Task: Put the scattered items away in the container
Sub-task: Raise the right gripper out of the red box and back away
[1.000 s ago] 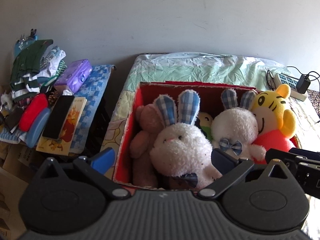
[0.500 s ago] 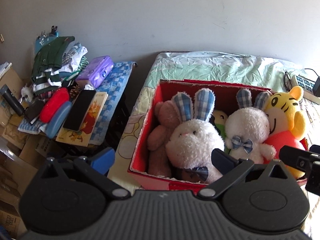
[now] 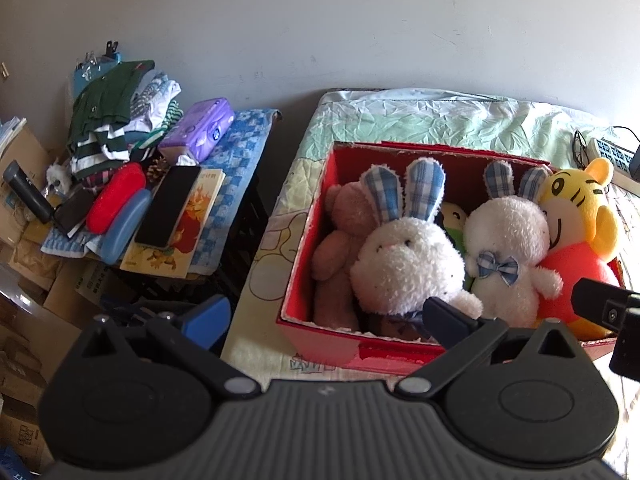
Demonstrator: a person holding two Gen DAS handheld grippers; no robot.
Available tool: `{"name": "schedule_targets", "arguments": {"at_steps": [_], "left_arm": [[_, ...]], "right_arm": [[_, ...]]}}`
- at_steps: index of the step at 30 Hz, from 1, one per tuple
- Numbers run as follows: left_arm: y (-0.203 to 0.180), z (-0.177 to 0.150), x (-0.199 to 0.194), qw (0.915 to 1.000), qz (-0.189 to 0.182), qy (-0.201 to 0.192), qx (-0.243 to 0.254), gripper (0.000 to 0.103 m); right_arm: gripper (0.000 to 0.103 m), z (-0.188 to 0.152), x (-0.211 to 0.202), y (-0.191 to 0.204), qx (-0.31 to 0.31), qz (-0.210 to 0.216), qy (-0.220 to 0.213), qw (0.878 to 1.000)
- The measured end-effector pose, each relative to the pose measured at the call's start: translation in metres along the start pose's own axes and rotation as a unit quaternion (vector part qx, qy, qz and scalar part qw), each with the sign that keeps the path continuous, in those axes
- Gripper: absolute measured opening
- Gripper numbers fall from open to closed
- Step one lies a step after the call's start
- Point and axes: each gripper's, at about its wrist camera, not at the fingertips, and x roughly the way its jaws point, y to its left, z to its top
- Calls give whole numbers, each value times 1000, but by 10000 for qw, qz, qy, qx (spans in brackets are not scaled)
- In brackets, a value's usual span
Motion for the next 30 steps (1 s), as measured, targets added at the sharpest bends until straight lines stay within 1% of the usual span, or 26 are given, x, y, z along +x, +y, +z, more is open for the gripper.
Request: {"name": "schedule_targets", "arguments": {"at_steps": [3, 5, 10, 14, 19, 28, 30], "left_arm": [[5, -3, 2, 9999, -18, 71, 69, 102], [9, -5, 3, 9999, -53, 92, 65, 102], [15, -10, 4, 9999, 13, 101, 128, 102], [18, -13, 2, 9999, 28, 103, 99, 102], [19, -19, -3, 9998, 130, 109, 54, 102], [11, -26, -18, 9996, 226, 141, -101, 102], [7, -28, -18, 9993, 275, 204, -125, 102]], "right_arm": [[94, -6, -2, 2, 144, 18, -89, 9999], [94, -9, -2, 2, 246, 38, -64, 9997], [93, -12, -4, 5, 326, 2, -112, 9994], [93, -12, -6, 7, 241, 7, -147, 9996], [93, -13, -7, 10, 92, 84, -176, 9998], [93, -18, -14, 11, -224, 112, -82, 9997], [93, -19, -15, 10, -269, 114, -50, 9996]]}}
